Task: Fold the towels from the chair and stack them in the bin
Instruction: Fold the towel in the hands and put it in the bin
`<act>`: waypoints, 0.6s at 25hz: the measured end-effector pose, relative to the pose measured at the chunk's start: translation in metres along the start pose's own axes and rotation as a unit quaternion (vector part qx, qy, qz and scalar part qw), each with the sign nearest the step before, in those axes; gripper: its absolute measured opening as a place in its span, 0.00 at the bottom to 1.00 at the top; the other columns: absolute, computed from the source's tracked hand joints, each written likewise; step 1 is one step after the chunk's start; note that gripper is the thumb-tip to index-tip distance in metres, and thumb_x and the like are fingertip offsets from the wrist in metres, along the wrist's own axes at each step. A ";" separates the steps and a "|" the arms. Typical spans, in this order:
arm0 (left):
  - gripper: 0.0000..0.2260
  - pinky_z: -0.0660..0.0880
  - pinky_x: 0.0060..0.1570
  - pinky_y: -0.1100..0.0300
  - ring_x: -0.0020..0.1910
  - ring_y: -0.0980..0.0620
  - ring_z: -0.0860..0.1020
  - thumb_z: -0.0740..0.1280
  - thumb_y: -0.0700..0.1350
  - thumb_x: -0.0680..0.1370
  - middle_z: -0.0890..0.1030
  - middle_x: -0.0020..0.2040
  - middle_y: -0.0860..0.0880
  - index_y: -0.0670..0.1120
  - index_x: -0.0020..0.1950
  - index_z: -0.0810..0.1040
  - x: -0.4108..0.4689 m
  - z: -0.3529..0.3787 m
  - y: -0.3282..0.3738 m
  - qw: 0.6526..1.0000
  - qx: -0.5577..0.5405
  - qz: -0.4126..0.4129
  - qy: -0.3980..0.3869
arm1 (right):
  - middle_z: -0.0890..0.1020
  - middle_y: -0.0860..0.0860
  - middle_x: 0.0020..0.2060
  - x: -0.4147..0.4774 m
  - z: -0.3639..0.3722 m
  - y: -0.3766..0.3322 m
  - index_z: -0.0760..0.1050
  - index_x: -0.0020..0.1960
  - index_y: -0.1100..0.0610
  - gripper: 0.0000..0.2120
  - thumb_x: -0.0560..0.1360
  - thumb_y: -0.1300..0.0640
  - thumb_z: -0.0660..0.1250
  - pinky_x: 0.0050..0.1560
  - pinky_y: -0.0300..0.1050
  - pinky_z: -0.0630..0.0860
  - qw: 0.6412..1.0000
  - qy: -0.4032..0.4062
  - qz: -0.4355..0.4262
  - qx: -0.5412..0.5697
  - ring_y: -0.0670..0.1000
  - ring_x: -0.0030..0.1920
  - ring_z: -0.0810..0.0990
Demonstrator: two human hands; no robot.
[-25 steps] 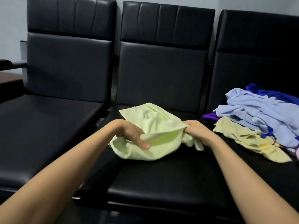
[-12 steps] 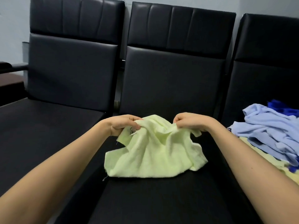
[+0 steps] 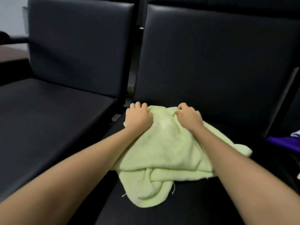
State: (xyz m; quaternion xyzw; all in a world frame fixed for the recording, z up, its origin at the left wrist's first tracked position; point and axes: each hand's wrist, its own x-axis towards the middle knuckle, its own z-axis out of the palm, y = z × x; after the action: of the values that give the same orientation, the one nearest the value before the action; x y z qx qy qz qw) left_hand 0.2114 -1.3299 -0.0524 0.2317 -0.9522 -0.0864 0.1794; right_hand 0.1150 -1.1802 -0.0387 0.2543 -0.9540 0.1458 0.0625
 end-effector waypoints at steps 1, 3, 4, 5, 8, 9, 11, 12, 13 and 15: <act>0.14 0.63 0.55 0.51 0.61 0.42 0.67 0.54 0.47 0.79 0.71 0.60 0.43 0.43 0.61 0.70 0.003 -0.001 0.000 1.000 -0.007 0.000 0.003 | 0.76 0.53 0.58 0.000 0.001 0.000 0.68 0.63 0.54 0.15 0.80 0.52 0.51 0.57 0.50 0.63 1.000 -0.008 -0.007 -0.005 0.56 0.60 0.71; 0.13 0.63 0.52 0.53 0.58 0.43 0.68 0.55 0.47 0.79 0.73 0.57 0.44 0.43 0.58 0.71 0.003 -0.003 -0.004 1.000 -0.008 0.002 0.004 | 0.74 0.52 0.61 -0.004 0.000 -0.001 0.67 0.66 0.51 0.18 0.79 0.48 0.52 0.58 0.50 0.63 0.999 -0.025 -0.013 -0.025 0.56 0.61 0.70; 0.12 0.64 0.50 0.54 0.56 0.43 0.69 0.56 0.47 0.78 0.74 0.55 0.44 0.42 0.56 0.71 0.000 -0.002 -0.004 1.000 -0.017 0.006 0.004 | 0.74 0.52 0.61 -0.010 -0.002 -0.001 0.68 0.66 0.51 0.19 0.78 0.48 0.54 0.57 0.50 0.63 0.999 -0.020 -0.013 -0.039 0.55 0.61 0.70; 0.11 0.64 0.49 0.54 0.55 0.44 0.69 0.56 0.46 0.78 0.74 0.53 0.44 0.42 0.55 0.71 -0.005 -0.001 -0.004 1.000 -0.024 0.011 0.007 | 0.74 0.51 0.60 -0.019 -0.002 -0.001 0.69 0.65 0.51 0.18 0.77 0.47 0.55 0.56 0.50 0.63 0.999 -0.009 -0.012 -0.049 0.55 0.60 0.70; 0.09 0.65 0.50 0.53 0.54 0.42 0.70 0.57 0.44 0.78 0.74 0.52 0.43 0.41 0.53 0.71 -0.023 -0.010 -0.003 0.999 -0.034 0.036 0.024 | 0.75 0.51 0.59 -0.059 -0.004 -0.002 0.71 0.64 0.50 0.18 0.78 0.48 0.54 0.53 0.49 0.64 0.997 0.033 0.010 -0.066 0.55 0.58 0.71; 0.07 0.65 0.48 0.53 0.53 0.42 0.71 0.56 0.44 0.79 0.74 0.52 0.43 0.42 0.52 0.70 -0.030 -0.015 -0.002 0.998 -0.038 0.048 0.021 | 0.75 0.51 0.59 -0.072 -0.007 0.000 0.71 0.65 0.50 0.18 0.79 0.48 0.53 0.53 0.49 0.64 0.997 0.037 0.021 -0.064 0.55 0.58 0.71; 0.06 0.64 0.43 0.53 0.51 0.42 0.72 0.56 0.42 0.80 0.76 0.49 0.44 0.43 0.52 0.69 -0.054 -0.026 -0.002 0.994 -0.076 0.074 0.001 | 0.75 0.51 0.59 -0.102 -0.015 0.000 0.70 0.66 0.51 0.19 0.80 0.47 0.51 0.53 0.48 0.64 0.996 0.039 0.039 -0.068 0.54 0.58 0.72; 0.06 0.65 0.42 0.53 0.51 0.43 0.73 0.56 0.41 0.79 0.76 0.49 0.45 0.43 0.54 0.70 -0.066 -0.030 -0.004 0.991 -0.109 0.081 -0.011 | 0.75 0.50 0.58 -0.118 -0.018 0.000 0.70 0.67 0.51 0.19 0.81 0.46 0.50 0.53 0.48 0.64 0.995 0.036 0.044 -0.080 0.54 0.57 0.72; 0.07 0.67 0.42 0.53 0.51 0.45 0.74 0.57 0.41 0.79 0.77 0.50 0.47 0.44 0.56 0.71 -0.081 -0.036 -0.006 0.987 -0.137 0.087 -0.017 | 0.76 0.50 0.58 -0.138 -0.024 -0.002 0.69 0.67 0.51 0.20 0.82 0.46 0.48 0.52 0.48 0.65 0.994 0.029 0.055 -0.093 0.53 0.57 0.73; 0.07 0.71 0.44 0.53 0.50 0.46 0.75 0.58 0.42 0.79 0.79 0.49 0.48 0.45 0.55 0.74 -0.106 -0.049 -0.008 0.979 -0.171 0.104 -0.036 | 0.75 0.50 0.59 -0.171 -0.034 -0.006 0.70 0.67 0.51 0.19 0.82 0.47 0.48 0.53 0.48 0.65 0.991 0.005 0.085 -0.101 0.53 0.58 0.72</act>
State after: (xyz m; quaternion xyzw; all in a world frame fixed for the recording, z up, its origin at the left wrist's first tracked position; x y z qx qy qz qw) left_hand 0.3208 -1.2909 -0.0410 0.0942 -0.9480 -0.2373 0.1903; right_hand 0.2669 -1.0949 -0.0379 0.1641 -0.9817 0.0551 0.0796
